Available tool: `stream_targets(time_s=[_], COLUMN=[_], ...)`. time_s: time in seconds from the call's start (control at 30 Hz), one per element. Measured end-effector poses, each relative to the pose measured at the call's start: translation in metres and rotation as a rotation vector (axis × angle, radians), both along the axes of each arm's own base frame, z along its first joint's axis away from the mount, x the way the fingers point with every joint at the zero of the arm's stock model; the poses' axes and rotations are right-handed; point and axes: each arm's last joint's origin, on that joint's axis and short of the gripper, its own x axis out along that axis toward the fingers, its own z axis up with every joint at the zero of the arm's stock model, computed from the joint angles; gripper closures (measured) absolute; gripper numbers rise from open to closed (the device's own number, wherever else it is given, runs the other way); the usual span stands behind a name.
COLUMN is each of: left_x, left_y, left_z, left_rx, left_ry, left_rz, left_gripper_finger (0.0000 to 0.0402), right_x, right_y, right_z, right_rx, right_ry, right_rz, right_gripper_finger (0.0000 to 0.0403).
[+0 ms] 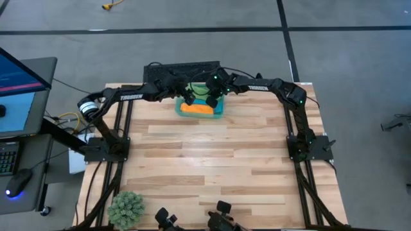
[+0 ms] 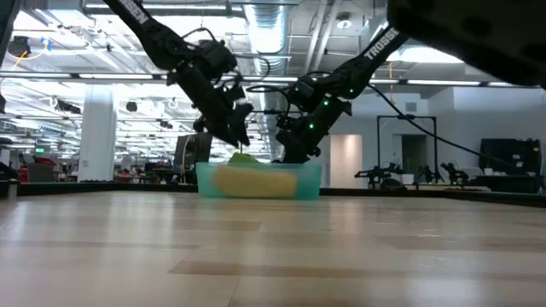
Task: Roll microfiber towels into tight, uniform cylinder then place into a basket
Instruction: Put the rolled green microfiber towel into the green bin
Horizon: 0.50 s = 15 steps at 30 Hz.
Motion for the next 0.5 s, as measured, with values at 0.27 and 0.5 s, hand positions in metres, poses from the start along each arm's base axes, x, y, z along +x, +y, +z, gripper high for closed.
stream_targets(time_s=[0.27,0.5], left_x=[0.010,-0.001], left_y=[0.012,0.022], left_z=[-0.034,-0.040], left_rx=[0.012,0.005], left_ry=[0.056,0.119], left_rz=[0.036,0.122], left_gripper_finger=[0.0203,0.0203], right_x=[-0.001,-0.004], right_y=[0.001,-0.002], right_z=[0.007,0.007], right_rx=[-0.008,-0.007], right_ry=[-0.010,0.001], right_rz=[0.000,-0.004], right_gripper_finger=[0.0385,0.0385])
